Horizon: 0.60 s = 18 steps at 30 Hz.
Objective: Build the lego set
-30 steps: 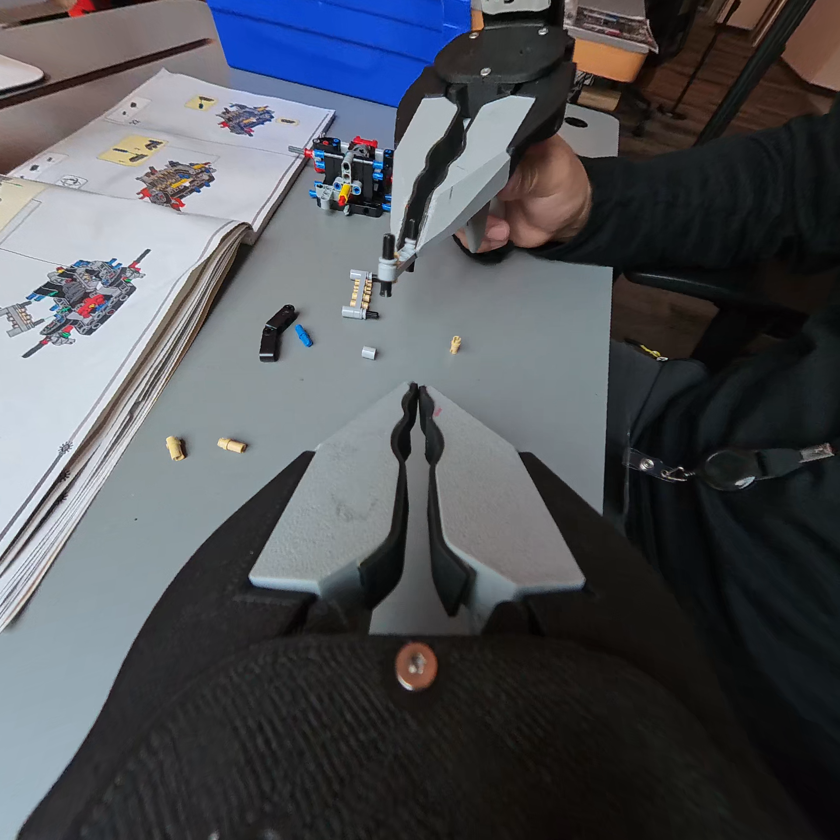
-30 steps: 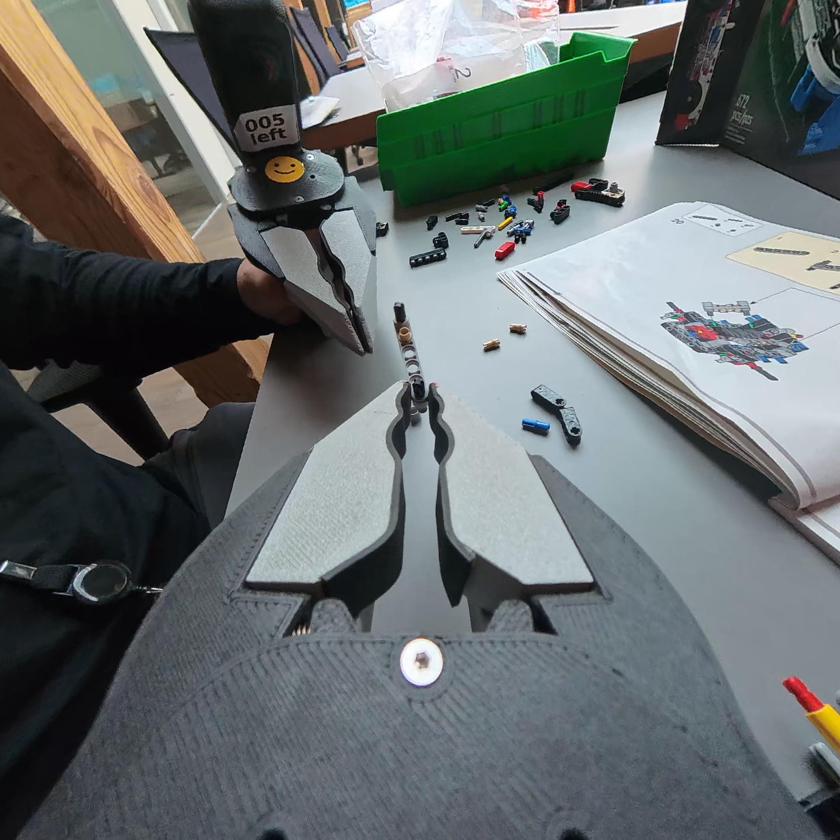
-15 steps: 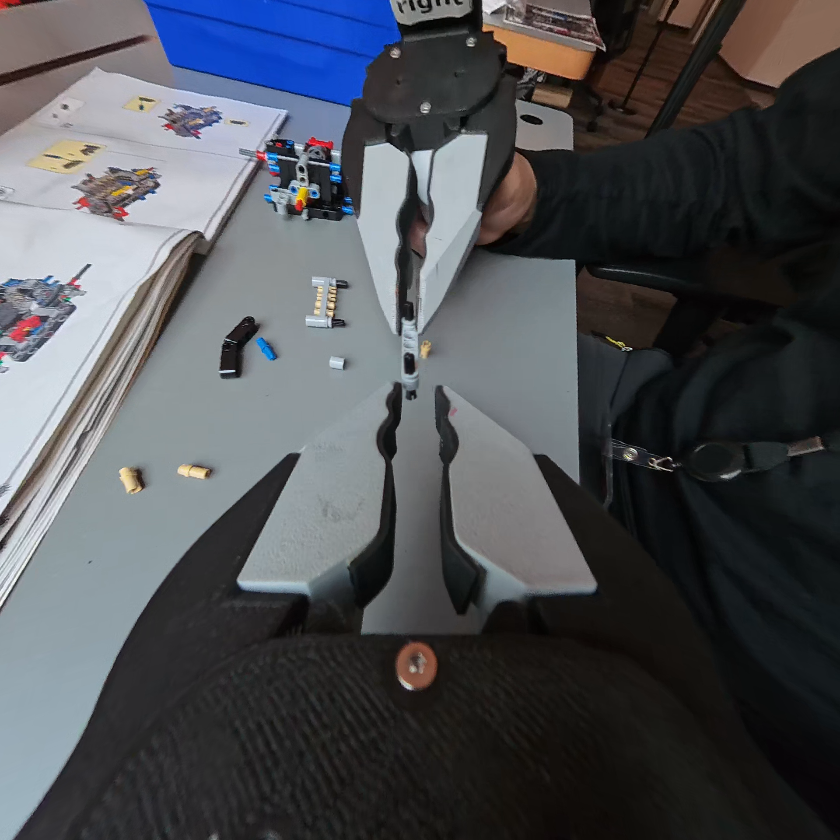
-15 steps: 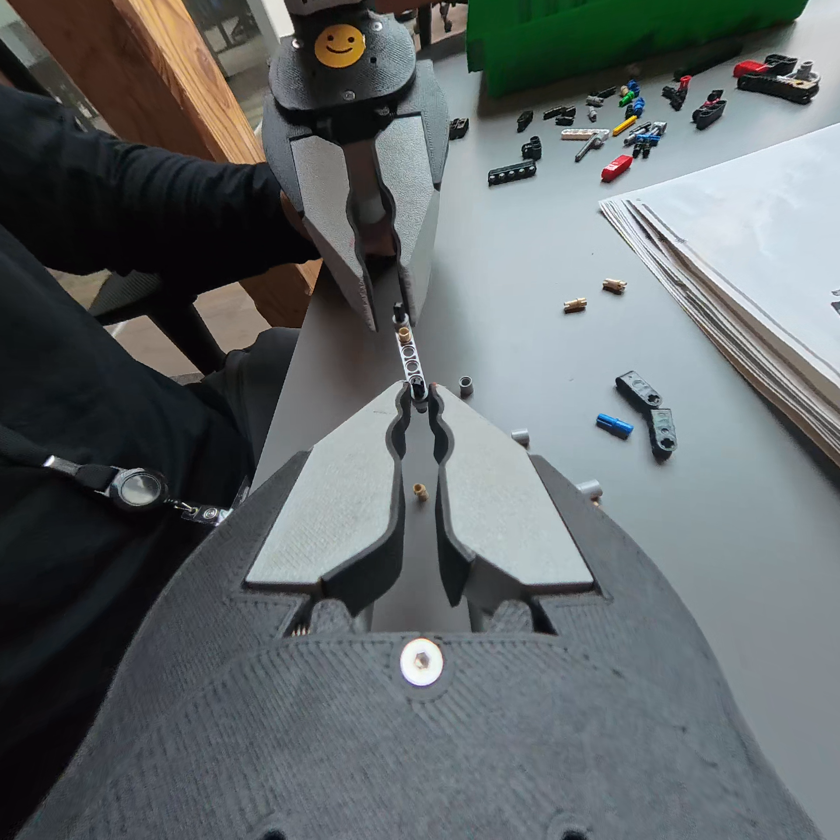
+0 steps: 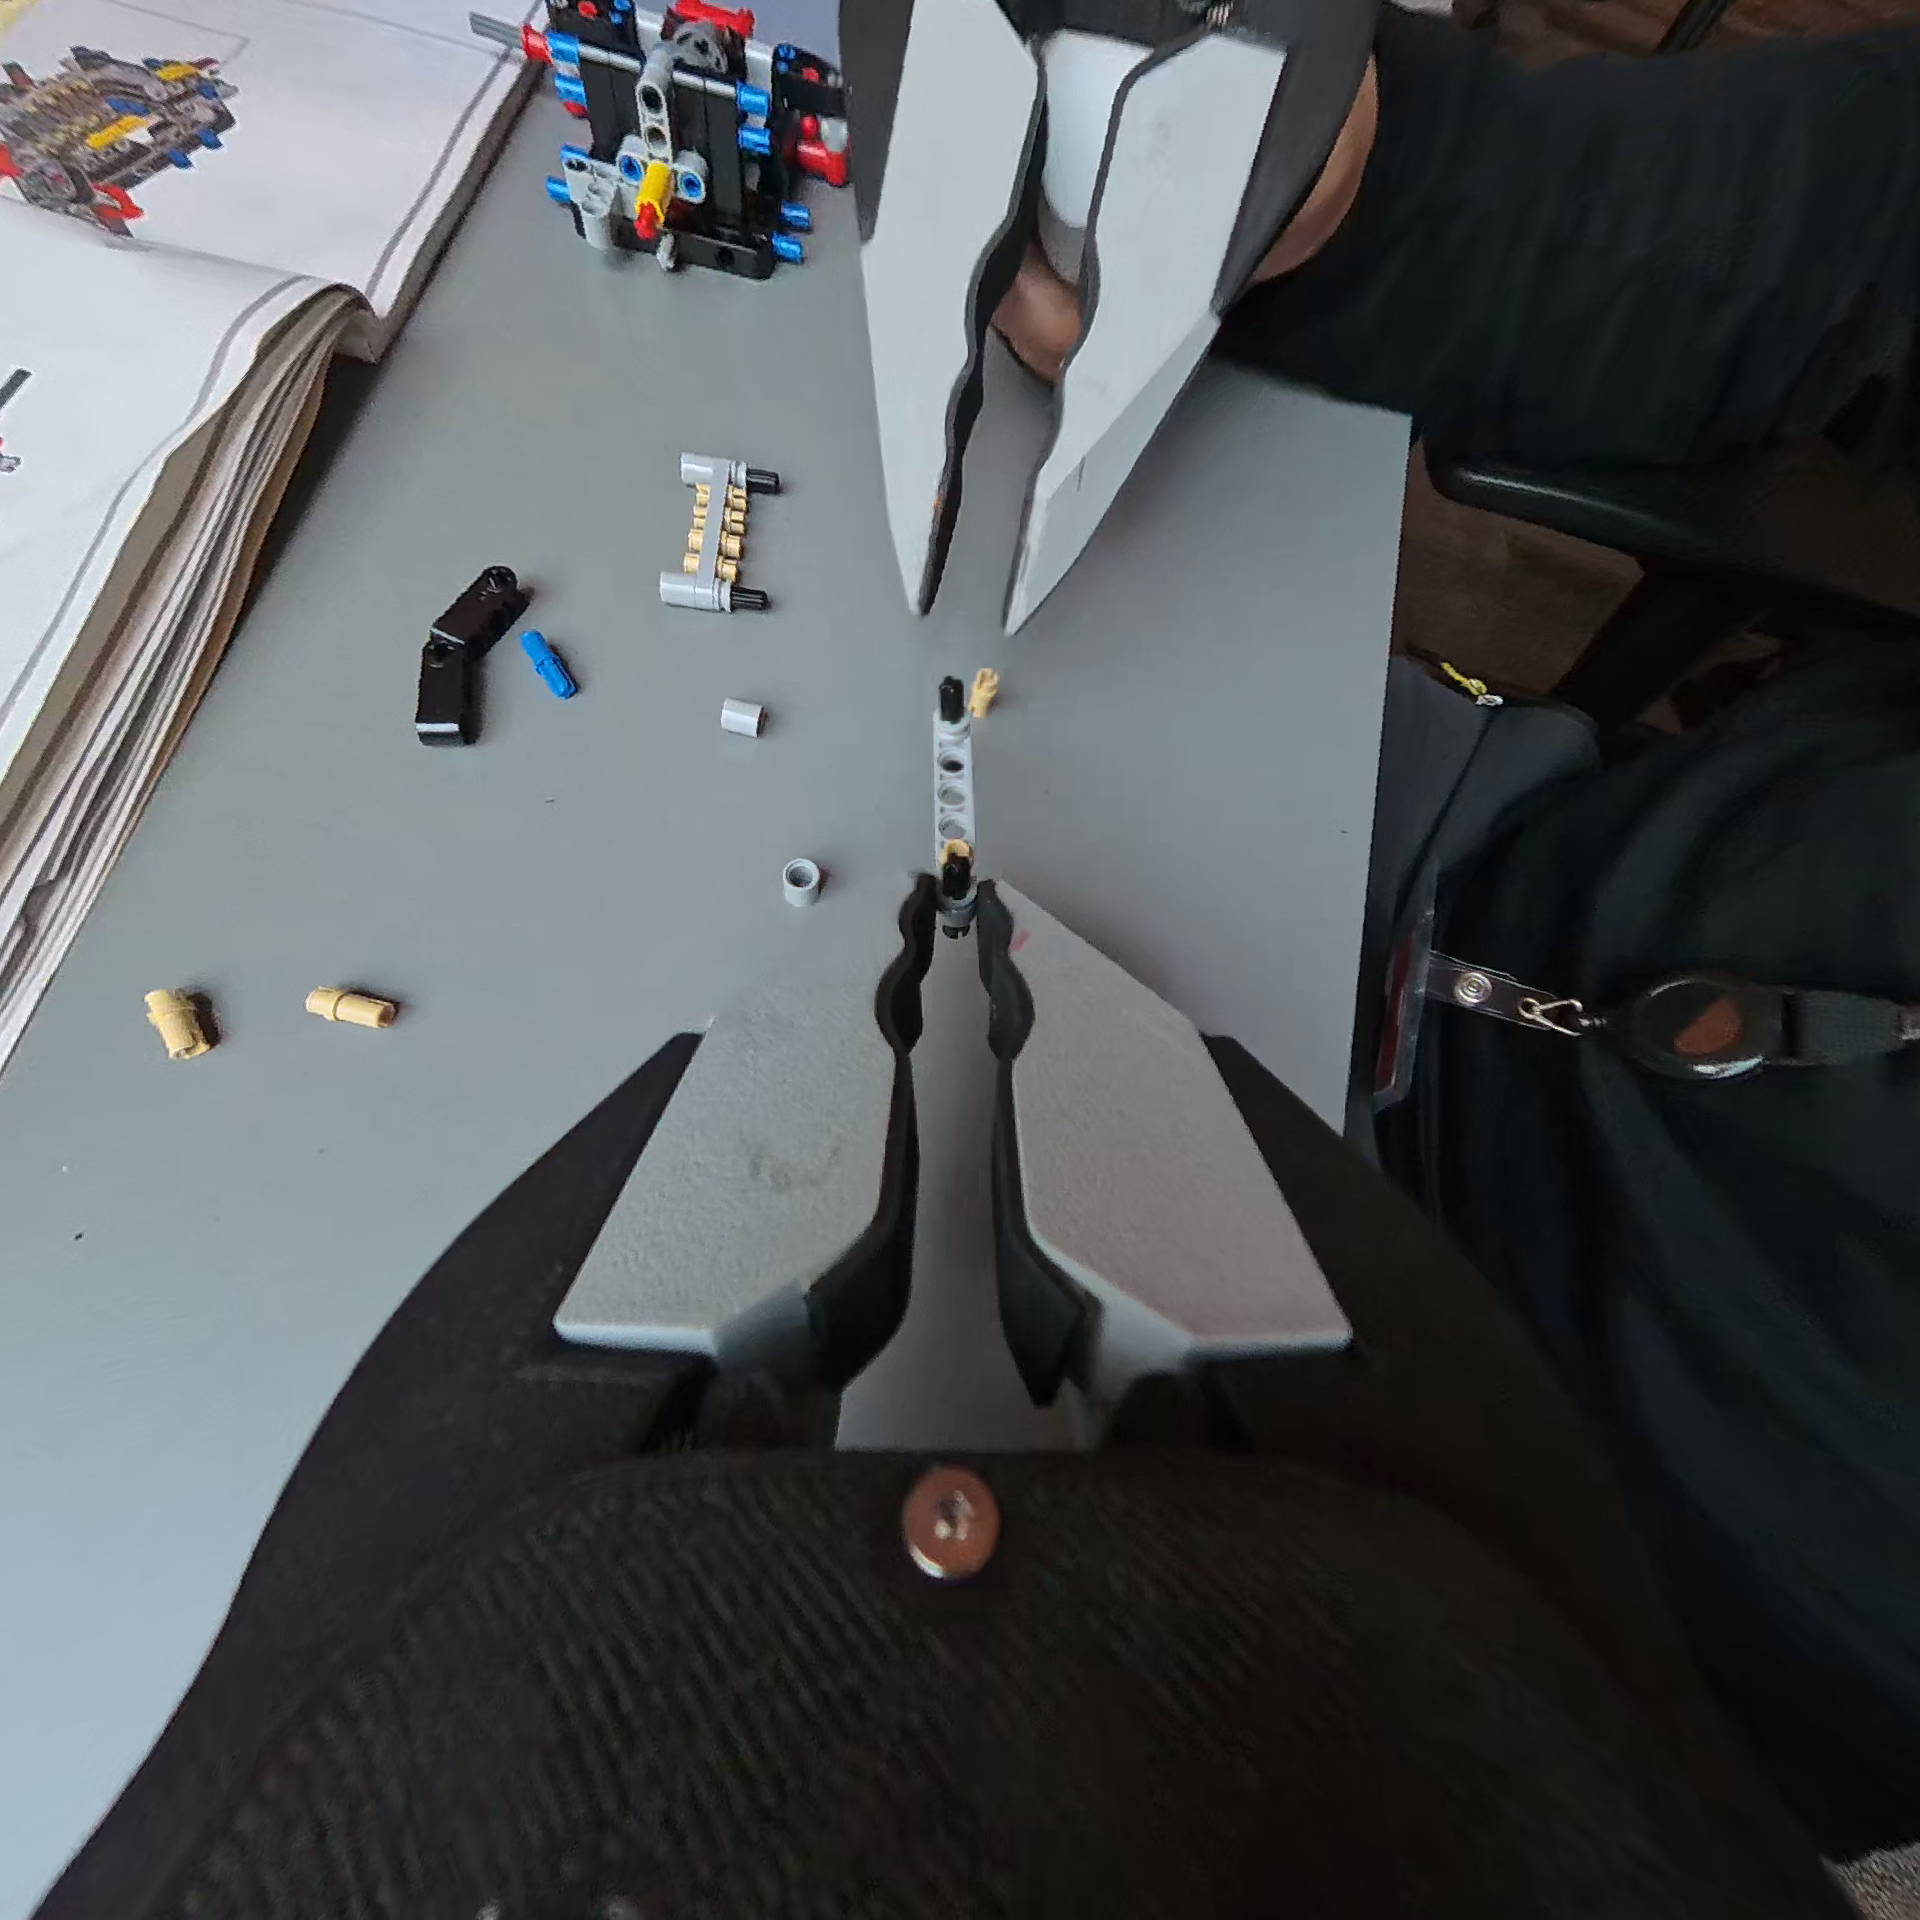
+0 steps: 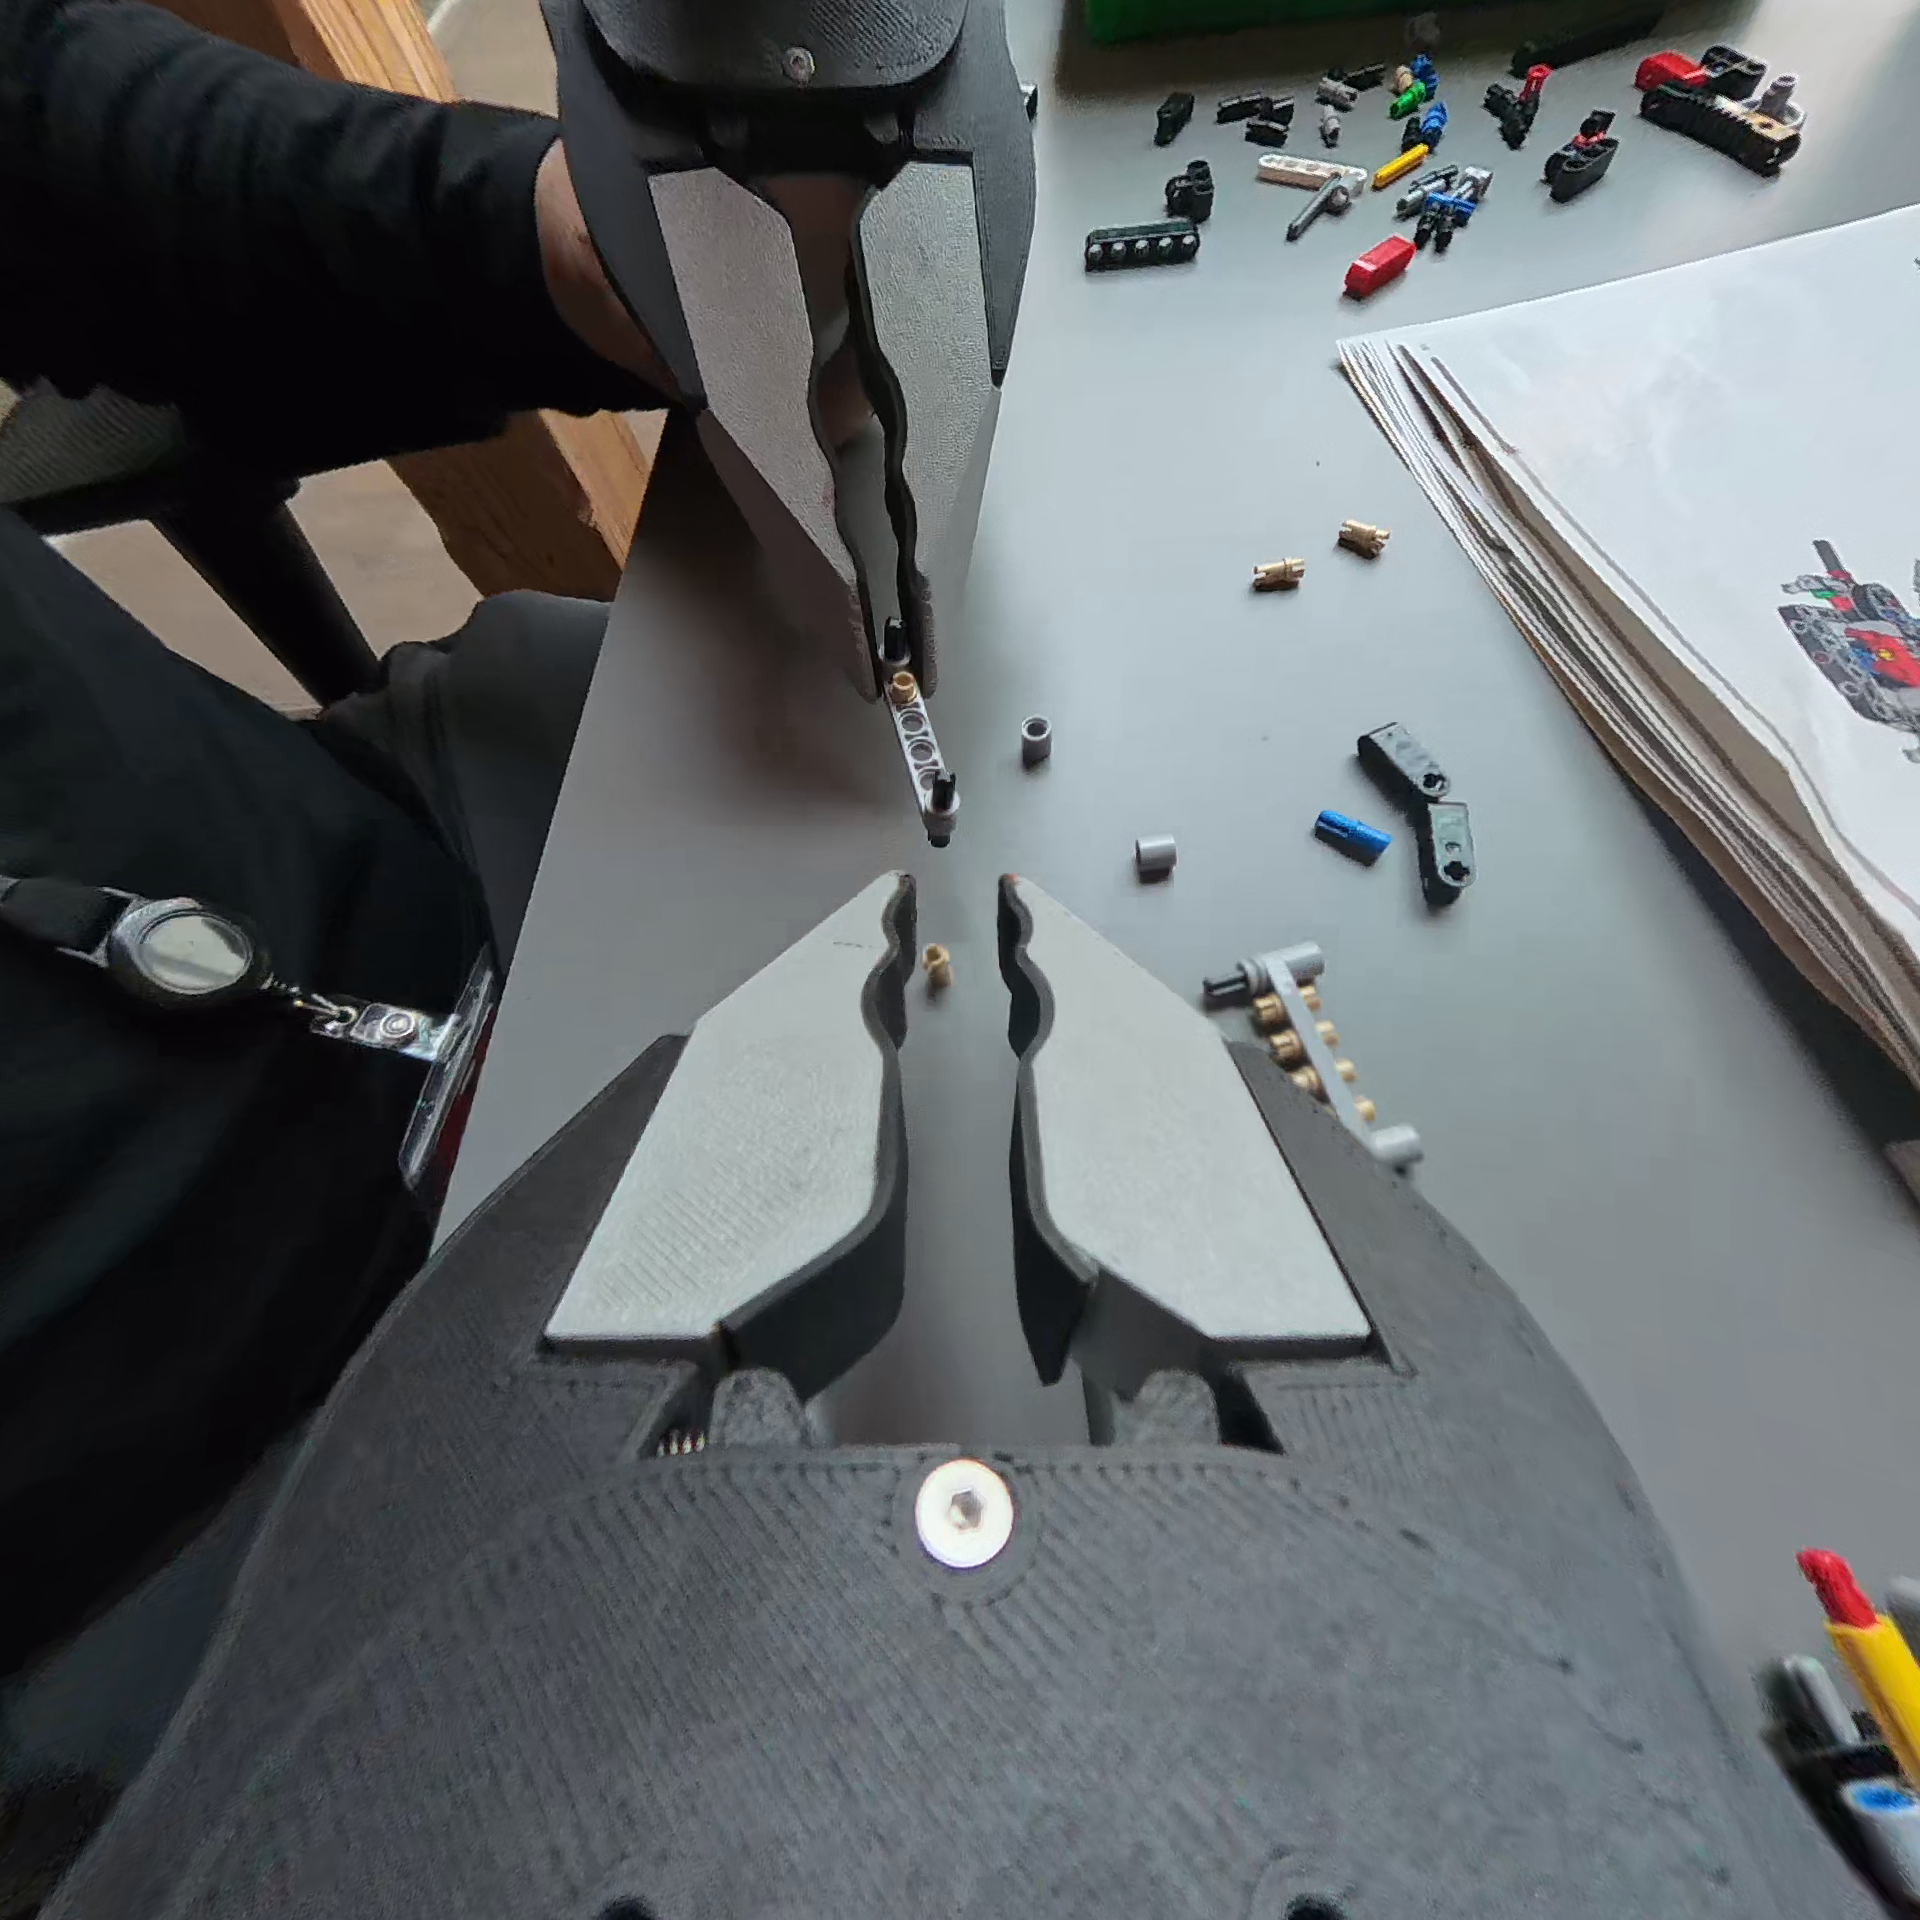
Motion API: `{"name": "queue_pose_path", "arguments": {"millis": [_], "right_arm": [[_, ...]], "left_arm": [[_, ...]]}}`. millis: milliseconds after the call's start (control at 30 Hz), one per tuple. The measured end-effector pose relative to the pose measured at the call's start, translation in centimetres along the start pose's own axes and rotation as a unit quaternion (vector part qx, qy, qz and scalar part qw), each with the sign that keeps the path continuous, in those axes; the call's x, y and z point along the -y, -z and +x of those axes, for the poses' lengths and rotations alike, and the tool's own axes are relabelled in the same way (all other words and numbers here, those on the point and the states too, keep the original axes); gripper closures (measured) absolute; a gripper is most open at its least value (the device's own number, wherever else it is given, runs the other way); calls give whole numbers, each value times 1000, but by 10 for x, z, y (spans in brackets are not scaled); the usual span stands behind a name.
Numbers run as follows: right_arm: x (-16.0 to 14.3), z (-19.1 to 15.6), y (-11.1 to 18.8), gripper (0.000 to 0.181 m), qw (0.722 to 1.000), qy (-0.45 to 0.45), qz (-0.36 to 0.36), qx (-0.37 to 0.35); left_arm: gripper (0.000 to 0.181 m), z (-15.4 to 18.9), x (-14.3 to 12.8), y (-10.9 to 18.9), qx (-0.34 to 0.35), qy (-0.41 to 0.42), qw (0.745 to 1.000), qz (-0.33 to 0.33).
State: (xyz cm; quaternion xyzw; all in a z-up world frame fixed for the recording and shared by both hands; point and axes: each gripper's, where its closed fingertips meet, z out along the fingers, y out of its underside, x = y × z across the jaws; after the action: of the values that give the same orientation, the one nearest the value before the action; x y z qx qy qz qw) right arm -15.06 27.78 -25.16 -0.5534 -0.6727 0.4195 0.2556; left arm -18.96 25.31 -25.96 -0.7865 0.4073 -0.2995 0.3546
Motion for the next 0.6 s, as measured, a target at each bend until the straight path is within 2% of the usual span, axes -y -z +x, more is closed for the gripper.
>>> {"name": "queue_pose_path", "arguments": {"millis": [133,333,600], "right_arm": [[-7,-1,7,169,1000,9,-19,-15],[-21,-1,-6,173,995,50,-81,-36],[-22,-3,-11,180,992,70,-93,-39]], "left_arm": [[176,2,-6,-5,3,-10,1000,-24],[176,2,-12,-9,2,-8,999,-48],[176,2,-15,-10,-3,0,998,-57]]}}
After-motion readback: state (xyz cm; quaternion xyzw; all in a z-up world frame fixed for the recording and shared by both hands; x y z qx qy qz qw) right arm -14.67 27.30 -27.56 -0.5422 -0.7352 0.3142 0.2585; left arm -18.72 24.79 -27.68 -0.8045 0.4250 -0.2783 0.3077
